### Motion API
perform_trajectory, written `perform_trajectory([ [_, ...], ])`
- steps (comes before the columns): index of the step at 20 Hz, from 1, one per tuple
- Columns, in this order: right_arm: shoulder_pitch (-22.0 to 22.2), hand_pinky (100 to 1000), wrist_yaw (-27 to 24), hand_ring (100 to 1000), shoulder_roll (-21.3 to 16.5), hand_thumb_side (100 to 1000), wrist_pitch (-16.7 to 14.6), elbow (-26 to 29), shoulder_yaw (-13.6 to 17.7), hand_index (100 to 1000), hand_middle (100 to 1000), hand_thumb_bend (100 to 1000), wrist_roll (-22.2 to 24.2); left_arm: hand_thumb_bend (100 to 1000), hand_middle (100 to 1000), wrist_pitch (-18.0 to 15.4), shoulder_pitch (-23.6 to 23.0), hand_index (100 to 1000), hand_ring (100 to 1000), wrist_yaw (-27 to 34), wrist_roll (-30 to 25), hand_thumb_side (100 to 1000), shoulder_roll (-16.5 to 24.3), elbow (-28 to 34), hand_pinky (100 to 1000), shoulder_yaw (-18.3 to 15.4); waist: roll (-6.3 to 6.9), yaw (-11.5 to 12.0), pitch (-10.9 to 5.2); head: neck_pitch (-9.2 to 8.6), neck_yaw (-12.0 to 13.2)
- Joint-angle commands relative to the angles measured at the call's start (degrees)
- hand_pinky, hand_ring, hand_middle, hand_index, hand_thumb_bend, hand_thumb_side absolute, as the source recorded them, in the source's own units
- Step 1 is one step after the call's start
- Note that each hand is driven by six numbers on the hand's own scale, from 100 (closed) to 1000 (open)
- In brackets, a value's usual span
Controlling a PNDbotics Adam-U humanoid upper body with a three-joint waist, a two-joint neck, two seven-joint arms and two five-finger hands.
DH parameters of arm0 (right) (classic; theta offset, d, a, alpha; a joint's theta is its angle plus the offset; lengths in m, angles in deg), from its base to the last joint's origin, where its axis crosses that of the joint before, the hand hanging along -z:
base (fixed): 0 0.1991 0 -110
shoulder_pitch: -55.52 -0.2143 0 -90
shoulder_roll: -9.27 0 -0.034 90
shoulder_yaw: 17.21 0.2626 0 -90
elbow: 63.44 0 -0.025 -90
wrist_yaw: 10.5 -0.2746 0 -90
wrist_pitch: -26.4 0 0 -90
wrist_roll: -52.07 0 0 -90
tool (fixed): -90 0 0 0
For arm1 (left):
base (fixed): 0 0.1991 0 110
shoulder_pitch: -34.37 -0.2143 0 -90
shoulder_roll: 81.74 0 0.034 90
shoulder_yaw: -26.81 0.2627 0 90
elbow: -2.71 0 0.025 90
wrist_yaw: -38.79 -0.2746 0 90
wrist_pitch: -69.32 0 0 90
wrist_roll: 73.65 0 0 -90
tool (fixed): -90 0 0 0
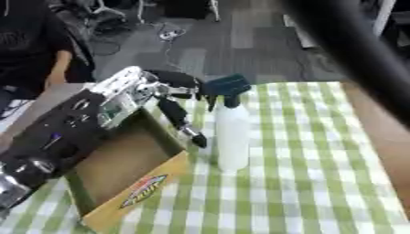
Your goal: Pick up objects on the table and place them in the box.
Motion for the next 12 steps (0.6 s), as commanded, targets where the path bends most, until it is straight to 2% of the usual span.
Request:
perform_trajectory([
  [1, -1.1, 617, -0.4, 733, -1.0, 1000, 0.0, 0.8, 0.7, 848, 768, 371, 0.3, 1000, 875, 0.5, 1.7, 865, 828, -0.9, 0.8, 815, 0.2, -0.7, 895, -0.6, -0.17, -0.1, -0.44, -0.78, 0.8],
  [7, -1.7, 619, -1.0, 734, -1.0, 1000, 0.2, 0.8, 0.6, 847, 768, 371, 0.5, 1000, 876, 0.4, 1.7, 863, 832, -3.9, 1.9, 814, -0.5, -2.6, 905, -0.7, 0.03, -0.8, -0.31, -0.70, 1.1],
  [12, -2.3, 620, -1.4, 734, -0.9, 1000, 0.3, 0.8, 0.7, 847, 768, 371, 0.5, 1000, 874, -0.3, 1.8, 862, 827, -3.6, 3.4, 820, -0.8, -3.6, 889, -1.2, 0.17, -1.2, -0.19, -0.50, 1.3],
])
